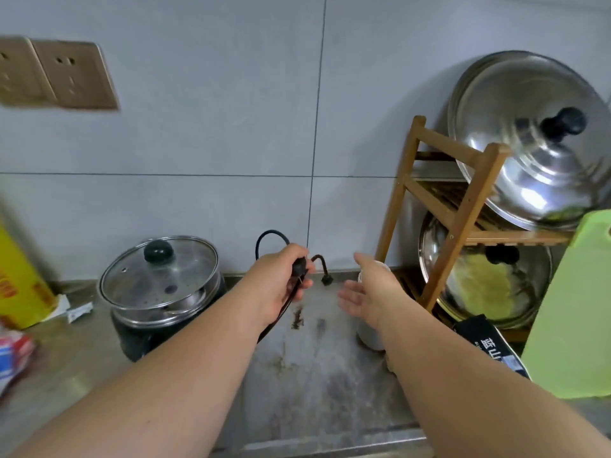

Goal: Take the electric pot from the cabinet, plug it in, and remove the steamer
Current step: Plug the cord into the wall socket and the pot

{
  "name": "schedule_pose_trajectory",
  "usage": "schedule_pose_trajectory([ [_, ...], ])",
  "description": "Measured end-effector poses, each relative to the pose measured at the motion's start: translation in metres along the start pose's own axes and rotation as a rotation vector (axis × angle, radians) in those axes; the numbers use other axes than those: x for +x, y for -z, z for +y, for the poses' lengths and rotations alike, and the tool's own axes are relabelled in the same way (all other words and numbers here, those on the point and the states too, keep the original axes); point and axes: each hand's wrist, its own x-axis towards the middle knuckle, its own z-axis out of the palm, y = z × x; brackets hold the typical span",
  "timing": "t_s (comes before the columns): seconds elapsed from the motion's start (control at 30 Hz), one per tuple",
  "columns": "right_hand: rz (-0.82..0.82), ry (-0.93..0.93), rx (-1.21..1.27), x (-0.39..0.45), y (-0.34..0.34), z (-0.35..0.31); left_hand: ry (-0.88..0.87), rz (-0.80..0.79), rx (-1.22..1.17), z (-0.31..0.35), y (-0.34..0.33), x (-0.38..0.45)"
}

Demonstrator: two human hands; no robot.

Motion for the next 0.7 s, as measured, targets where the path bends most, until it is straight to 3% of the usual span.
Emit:
schedule_pose_trajectory([
  [0.07,-0.121,-0.096,0.004,-0.001,-0.008,-0.001,-0.023,-0.024,-0.015,0.008,0.001,-0.007],
  [0.17,-0.312,-0.087,0.167,-0.004,-0.028,-0.011,-0.045,-0.058,-0.006,0.017,0.005,-0.019],
  [0.27,-0.341,0.002,0.372,-0.008,-0.049,-0.03,-0.054,-0.073,-0.009,0.022,0.014,-0.028],
  [0.33,-0.314,0.068,0.403,-0.012,-0.059,-0.041,-0.081,0.004,0.018,0.027,0.018,-0.032],
  [0.47,-0.344,0.277,0.008,-0.038,-0.071,-0.053,-0.168,0.292,0.112,0.041,0.026,-0.033],
  [0.6,-0.606,0.448,-0.204,-0.061,-0.07,-0.049,-0.257,0.271,-0.068,0.057,0.024,-0.034],
  [0.7,-0.723,0.548,-0.225,-0.073,-0.069,-0.048,-0.325,0.242,0.009,0.071,0.017,-0.036],
])
